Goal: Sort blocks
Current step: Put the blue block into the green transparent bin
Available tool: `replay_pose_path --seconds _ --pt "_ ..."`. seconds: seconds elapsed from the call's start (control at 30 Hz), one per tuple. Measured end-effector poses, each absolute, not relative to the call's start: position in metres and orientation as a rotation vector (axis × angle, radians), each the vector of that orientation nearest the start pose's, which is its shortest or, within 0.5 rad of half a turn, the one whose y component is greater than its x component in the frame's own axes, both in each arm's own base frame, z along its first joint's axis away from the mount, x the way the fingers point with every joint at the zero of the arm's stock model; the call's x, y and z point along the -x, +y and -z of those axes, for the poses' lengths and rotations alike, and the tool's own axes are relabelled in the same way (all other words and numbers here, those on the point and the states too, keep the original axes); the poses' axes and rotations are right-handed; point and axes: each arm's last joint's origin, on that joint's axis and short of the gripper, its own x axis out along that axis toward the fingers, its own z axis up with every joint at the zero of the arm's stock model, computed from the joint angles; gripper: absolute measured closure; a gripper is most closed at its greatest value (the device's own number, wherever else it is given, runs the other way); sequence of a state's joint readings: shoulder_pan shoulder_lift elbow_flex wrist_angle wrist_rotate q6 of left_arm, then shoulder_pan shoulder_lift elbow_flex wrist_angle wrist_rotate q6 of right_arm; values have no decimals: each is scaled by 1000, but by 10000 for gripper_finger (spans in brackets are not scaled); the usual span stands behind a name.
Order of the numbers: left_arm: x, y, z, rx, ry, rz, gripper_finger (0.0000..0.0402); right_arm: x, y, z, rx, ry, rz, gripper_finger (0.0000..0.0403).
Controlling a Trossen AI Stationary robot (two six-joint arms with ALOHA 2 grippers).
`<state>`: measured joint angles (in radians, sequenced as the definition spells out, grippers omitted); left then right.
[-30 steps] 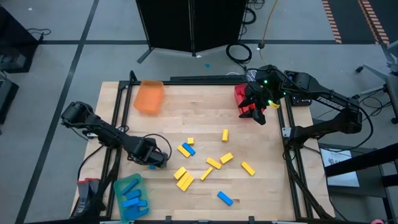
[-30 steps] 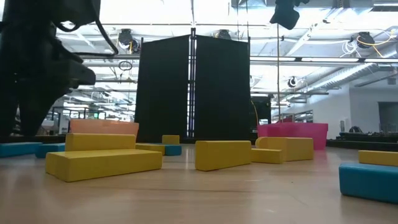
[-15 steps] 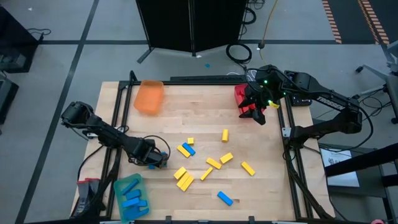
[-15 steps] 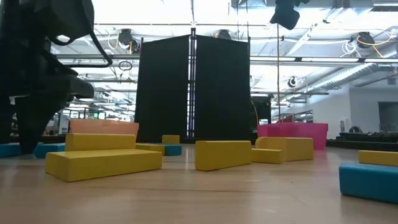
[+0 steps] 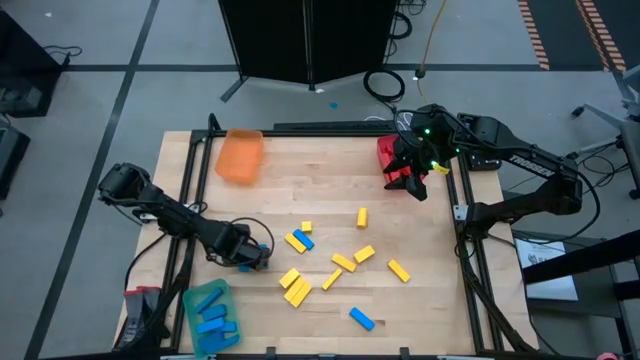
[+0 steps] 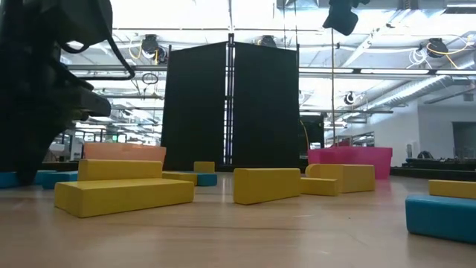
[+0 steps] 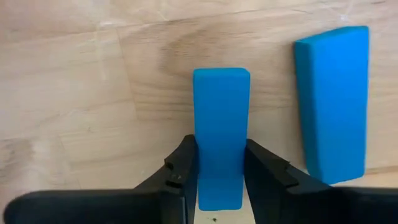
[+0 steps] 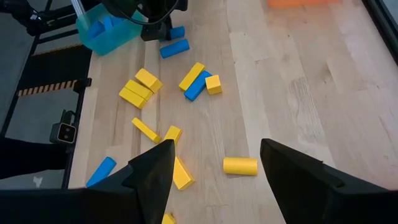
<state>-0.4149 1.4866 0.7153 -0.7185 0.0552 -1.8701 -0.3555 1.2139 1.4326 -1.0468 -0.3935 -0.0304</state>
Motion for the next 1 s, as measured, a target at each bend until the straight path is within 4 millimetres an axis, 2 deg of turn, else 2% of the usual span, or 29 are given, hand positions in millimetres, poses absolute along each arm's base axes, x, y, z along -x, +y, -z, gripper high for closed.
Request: replay_pose_path --seconds 0.2,0.37,0.6,0.8,1.0 --pt "-215 -94 -155 1181 1220 -978 300 -208 -65 -393 -274 769 -47 167" --pt "-226 -98 -173 1151 1196 -926 300 -208 -65 -393 -274 769 -47 167" --pt "-238 -105 -223 1058 1223 -779 300 -208 -66 -393 -273 767 -47 167" --pt "-234 -131 -268 974 1293 -575 300 -208 -65 -393 -273 767 -48 167" --pt "-212 -169 -281 825 1376 -358 300 -208 -65 -393 -273 767 -47 167"
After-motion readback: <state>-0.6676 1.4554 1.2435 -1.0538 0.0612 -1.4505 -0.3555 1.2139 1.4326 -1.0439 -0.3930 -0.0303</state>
